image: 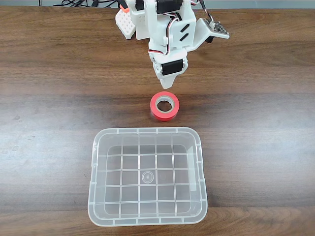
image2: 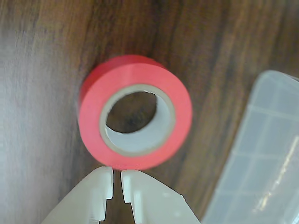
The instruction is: Grab the tape and place it in the box.
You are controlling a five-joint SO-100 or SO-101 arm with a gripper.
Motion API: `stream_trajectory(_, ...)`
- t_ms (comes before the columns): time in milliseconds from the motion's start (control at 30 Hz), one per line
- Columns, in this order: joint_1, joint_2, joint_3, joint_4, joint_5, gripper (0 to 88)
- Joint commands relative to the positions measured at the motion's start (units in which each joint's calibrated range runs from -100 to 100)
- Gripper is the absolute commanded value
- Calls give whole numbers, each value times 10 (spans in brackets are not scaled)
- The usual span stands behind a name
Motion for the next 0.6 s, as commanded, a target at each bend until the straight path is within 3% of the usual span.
stream_trajectory(0,1,0,42,-57,0,13)
stream_trajectory(433,17,6,100,-123,16,22)
stream_trajectory(567,32,33,100,-117,16,112)
